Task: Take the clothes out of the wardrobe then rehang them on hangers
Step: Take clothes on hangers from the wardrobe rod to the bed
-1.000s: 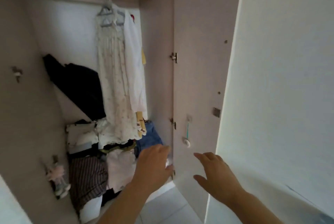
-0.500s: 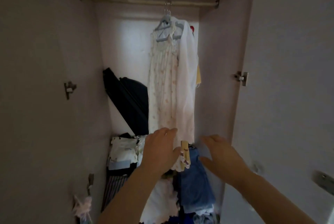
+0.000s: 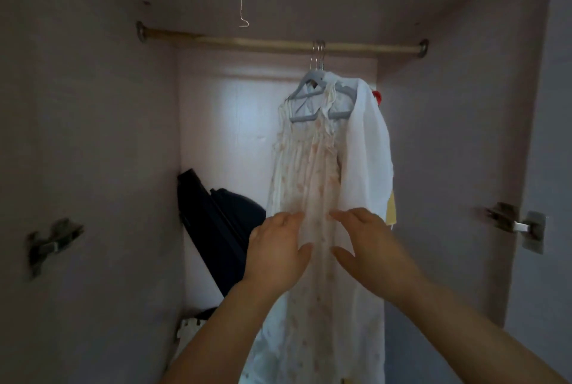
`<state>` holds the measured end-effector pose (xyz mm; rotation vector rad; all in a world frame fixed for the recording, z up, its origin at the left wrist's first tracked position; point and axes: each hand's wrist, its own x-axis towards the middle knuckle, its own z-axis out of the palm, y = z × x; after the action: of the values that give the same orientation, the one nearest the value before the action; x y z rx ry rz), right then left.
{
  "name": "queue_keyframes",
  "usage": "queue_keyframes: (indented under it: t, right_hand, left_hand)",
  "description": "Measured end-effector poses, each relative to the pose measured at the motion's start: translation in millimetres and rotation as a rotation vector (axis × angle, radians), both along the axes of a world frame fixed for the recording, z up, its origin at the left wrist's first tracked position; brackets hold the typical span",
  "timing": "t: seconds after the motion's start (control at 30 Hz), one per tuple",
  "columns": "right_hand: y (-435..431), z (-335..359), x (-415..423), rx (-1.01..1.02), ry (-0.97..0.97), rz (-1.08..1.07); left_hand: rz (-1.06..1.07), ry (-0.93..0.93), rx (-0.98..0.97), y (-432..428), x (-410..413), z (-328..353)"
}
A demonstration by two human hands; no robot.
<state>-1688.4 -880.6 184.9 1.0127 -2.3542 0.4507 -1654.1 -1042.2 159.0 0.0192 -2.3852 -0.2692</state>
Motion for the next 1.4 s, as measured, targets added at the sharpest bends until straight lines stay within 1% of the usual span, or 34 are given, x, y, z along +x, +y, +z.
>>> queue_keyframes:
  t: [0.2,0.33,0.4,0.53,0.67,0.77,0.87,1.0,1.17,1.27,1.4]
  right_hand:
    - [-49.5,51.6,-96.4,-0.065,0.159,0.112]
    - [-83.3,92.4,-149.2,-0.052,0.297,0.166]
    - [-98.9,116.9,-170.4,-0.052,0.37,0.164]
    - [-124.9,164.1,-210.6,-0.065,0.481,0.127]
    - [-139.2,195.6,-251.0,-0.027,0.641,0.002]
    - [-137.0,210.2,-280.8,-0.086,0.74,-0.089]
    - [-129.0,218.1,-300.0,-0.056,0.742,-0.239]
    - [-120.6,222.9,-322.6,-0.106,0.668,-0.312]
    - [-119.1,233.3,-333.5,-0.095,0.664,-0.32]
    - [-122.2,239.7,-334.1,-0.213,0.625,-0.261]
    - [-126.3,251.1,-325.4,-0.27,0.648,-0.254]
  left_hand:
    - [0.092,0.127,0.029,-28.9,-82.6,41.1]
    - [0.154,0.182,0.027,-47.3,-127.4,64.7]
    - [0.191,0.189,-0.003,-57.5,-145.2,74.6]
    - [0.211,0.227,-0.018,-80.2,-176.7,98.7]
    - [0.188,0.267,-0.036,-92.1,-206.6,120.0]
    - [0.145,0.287,-0.035,-100.4,-225.4,129.5]
    - [0.111,0.301,-0.036,-109.8,-240.2,134.9]
    - [0.07,0.299,-0.029,-123.3,-254.3,139.1]
    - [0.058,0.316,-0.044,-137.2,-263.0,146.0]
    - [0.038,0.353,-0.055,-140.9,-262.5,153.4]
    - [0.021,0.45,-0.01,-142.3,-256.2,171.3]
